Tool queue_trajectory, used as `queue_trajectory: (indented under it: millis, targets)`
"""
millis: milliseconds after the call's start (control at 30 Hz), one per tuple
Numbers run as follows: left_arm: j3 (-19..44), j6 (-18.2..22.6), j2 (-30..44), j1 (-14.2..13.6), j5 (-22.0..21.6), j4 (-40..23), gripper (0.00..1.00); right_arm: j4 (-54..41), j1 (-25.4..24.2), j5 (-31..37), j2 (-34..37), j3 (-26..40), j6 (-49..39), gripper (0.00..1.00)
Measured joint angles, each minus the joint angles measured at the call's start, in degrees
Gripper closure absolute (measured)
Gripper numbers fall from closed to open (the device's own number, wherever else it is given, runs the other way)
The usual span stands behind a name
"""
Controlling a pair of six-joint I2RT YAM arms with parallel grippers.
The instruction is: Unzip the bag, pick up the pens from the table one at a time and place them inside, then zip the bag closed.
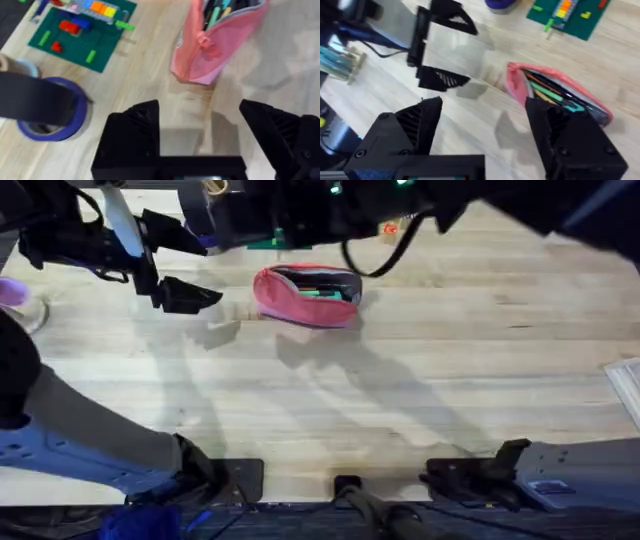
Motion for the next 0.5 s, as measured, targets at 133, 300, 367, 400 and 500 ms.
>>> queue_trajectory:
  millis: [133,300,367,400,500]
  targets:
    - [0.0,3.23,0.0,-0.21,0.03,-3.72,0.008,1.82,2.32,0.91,0.02,0.0,1.25,0.003]
    - [0.0,9.99,0.0,-0.25,0.03,-7.07,0.007,2.9,2.46,1.02,0.02,0.0,2.38,0.003]
    - [0.0,11.48,0.0,-0.25,0.08,-7.07,0.007,2.88,2.46,1.02,0.02,0.0,3.3,0.003]
    - [0.0,12.0,0.0,-0.25,0.19,-7.07,0.007,2.88,2.46,1.02,0.02,0.0,3.73,0.003]
    - [0.0,13.17,0.56,-0.25,1.04,-7.09,0.006,2.9,2.46,1.22,0.25,0.0,4.98,0.003]
